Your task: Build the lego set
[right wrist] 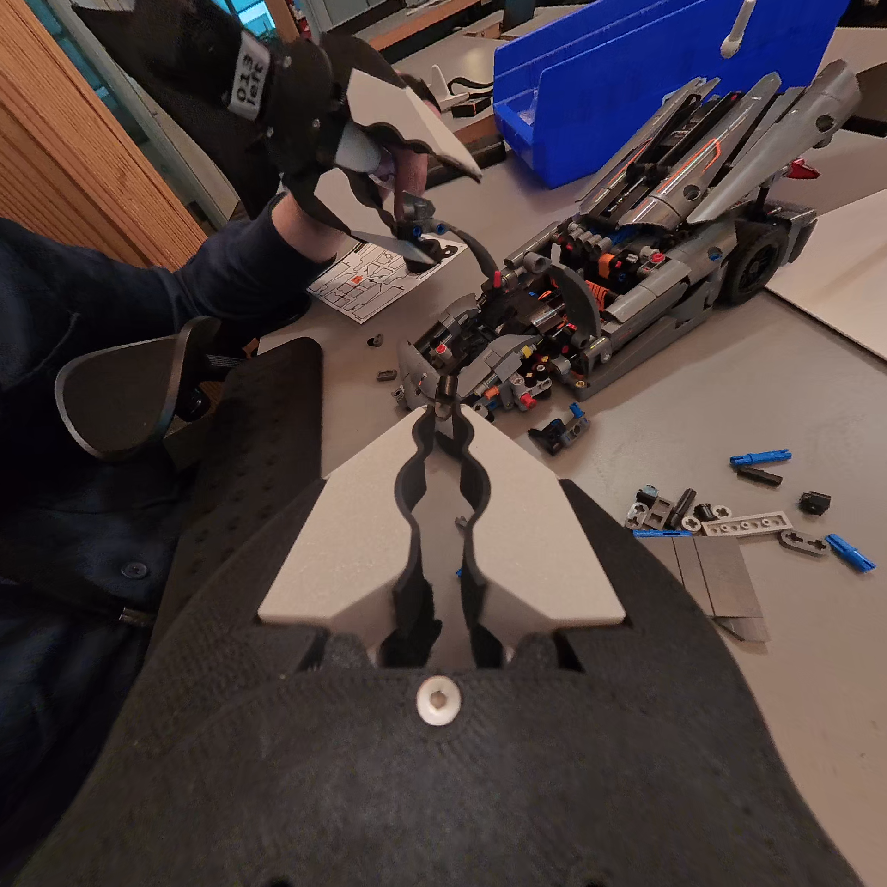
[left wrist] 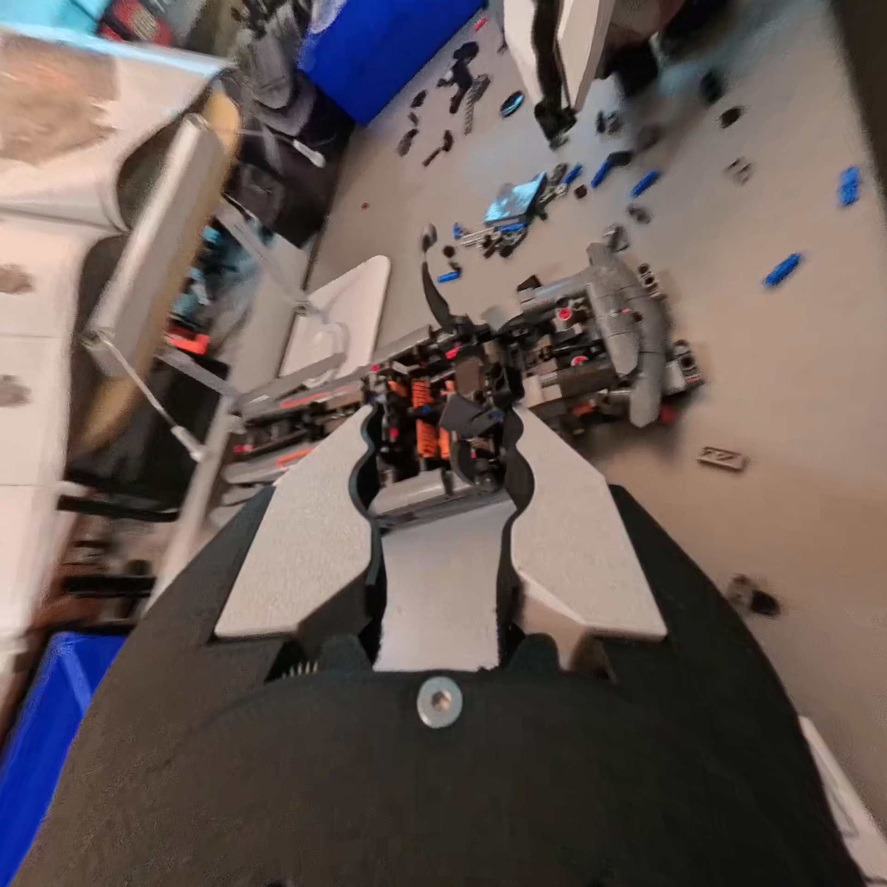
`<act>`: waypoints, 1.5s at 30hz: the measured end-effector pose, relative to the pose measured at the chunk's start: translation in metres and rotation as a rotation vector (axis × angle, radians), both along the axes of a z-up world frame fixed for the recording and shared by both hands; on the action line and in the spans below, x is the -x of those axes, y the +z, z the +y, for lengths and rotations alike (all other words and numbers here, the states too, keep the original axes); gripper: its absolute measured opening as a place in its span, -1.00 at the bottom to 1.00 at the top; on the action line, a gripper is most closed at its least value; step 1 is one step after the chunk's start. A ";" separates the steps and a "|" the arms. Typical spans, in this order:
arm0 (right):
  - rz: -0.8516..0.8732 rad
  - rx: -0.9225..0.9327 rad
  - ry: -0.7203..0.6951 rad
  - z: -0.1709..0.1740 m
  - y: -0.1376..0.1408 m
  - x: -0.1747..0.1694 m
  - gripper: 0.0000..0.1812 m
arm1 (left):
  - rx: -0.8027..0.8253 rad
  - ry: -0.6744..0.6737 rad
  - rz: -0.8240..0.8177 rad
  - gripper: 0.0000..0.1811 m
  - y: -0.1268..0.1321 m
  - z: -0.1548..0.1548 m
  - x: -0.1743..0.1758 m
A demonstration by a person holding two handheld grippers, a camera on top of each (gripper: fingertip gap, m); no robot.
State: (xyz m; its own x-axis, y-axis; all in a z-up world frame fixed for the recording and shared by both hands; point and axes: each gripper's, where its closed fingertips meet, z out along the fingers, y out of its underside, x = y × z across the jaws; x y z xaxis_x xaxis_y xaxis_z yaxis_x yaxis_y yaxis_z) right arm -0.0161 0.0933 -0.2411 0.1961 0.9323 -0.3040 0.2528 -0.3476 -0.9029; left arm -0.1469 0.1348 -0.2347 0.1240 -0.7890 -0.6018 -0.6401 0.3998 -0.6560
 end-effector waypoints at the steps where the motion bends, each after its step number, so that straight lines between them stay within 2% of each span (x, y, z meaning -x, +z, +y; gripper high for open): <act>1: 0.000 0.000 0.001 0.000 0.000 0.000 -0.95 | 0.065 -0.017 -0.015 -0.44 -0.003 -0.003 0.000; 6: 0.003 0.000 0.005 -0.001 0.001 0.000 -0.95 | 0.296 -0.135 -0.125 -0.33 0.004 -0.023 -0.005; 9: 0.005 0.001 0.005 0.000 0.001 0.000 -0.95 | 0.362 -0.161 -0.174 -0.37 0.012 -0.029 -0.007; 11: 0.004 0.003 0.007 0.000 0.001 0.000 -0.95 | 0.400 -0.143 -0.171 -0.37 0.008 -0.027 -0.007; 13: 0.003 0.004 0.008 0.000 0.000 0.001 -0.95 | 0.417 -0.097 -0.167 -0.47 0.003 -0.018 -0.005; 16: 0.003 0.005 0.006 0.000 0.000 0.000 -0.95 | 0.449 -0.102 -0.161 -0.62 -0.003 -0.018 -0.005; 24: -0.020 -0.003 0.003 0.001 -0.004 0.001 -0.95 | 0.272 -0.064 -0.116 -0.67 -0.002 -0.009 -0.003; 36: -0.044 -0.013 -0.004 0.002 -0.007 0.001 -0.95 | -0.301 0.079 0.171 -0.67 -0.004 0.014 0.003; 38: -0.044 -0.014 -0.006 0.002 -0.007 0.001 -0.95 | -0.315 0.076 0.183 -0.66 -0.004 0.014 0.003; 40: -0.044 -0.016 -0.007 0.002 -0.007 0.000 -0.95 | -0.290 0.071 0.189 -0.55 -0.007 0.013 0.004; 45: -0.041 -0.018 -0.007 0.001 -0.006 0.000 -0.95 | -0.121 -0.009 0.099 -0.45 -0.005 -0.003 0.000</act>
